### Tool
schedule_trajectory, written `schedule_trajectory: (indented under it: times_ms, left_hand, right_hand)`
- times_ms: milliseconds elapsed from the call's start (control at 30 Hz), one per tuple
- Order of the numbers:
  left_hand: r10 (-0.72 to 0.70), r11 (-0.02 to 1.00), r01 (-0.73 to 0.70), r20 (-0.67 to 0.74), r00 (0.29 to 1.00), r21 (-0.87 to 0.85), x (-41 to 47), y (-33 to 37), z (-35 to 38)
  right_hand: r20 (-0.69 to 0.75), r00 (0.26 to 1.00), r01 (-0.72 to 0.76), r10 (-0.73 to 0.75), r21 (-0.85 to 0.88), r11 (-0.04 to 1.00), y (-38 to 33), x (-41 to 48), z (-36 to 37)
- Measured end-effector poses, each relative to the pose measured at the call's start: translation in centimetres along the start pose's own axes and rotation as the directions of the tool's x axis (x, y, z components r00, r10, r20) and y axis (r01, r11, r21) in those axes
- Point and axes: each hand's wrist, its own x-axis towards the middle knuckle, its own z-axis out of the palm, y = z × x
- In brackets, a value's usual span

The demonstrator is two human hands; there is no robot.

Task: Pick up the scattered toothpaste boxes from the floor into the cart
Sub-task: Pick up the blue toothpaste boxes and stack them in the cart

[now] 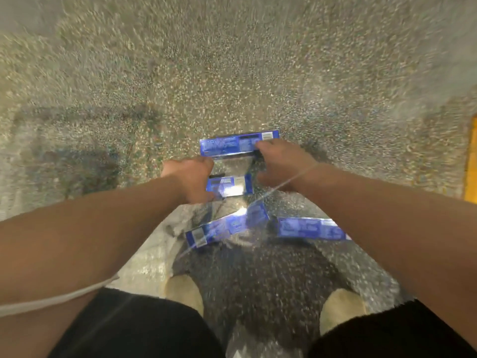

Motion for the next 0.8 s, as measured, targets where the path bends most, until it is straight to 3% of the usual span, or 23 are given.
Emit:
schedule_trajectory:
  times_ms: [167,367,533,667,800]
  left_hand:
    - [0.041,0.997,-0.04,-0.01,0.999,0.065,4.5,0.6,4.1]
    - [0.024,0.998,-0.031,0.109,0.994,0.063,4.6,1.7,5.3]
    - [0.022,0.999,-0.024,0.058,0.998,0.041,6.1,2.2,5.8]
    - [0.057,0.987,-0.05,0.046,0.997,-0.156,7.1,1.2,5.7]
    - [0.068,0.91,-0.059,0.006,0.998,-0.409,7.3,0.4,5.7]
  right_hand:
    - [-0.037,0.999,0.002,-0.002,0.008,1.0,1.8,4.5,4.0]
    - [-0.046,0.992,-0.112,0.118,0.111,0.987,2.0,7.2,4.6]
    - [-0.121,0.988,-0.088,0.094,0.052,0.995,2.8,9.6,5.0]
    - [-0.134,0.989,-0.071,0.065,-0.043,0.997,3.2,10.7,5.2]
    - [-0.16,0.985,-0.086,0.069,-0.103,0.991,3.5,11.1,5.8]
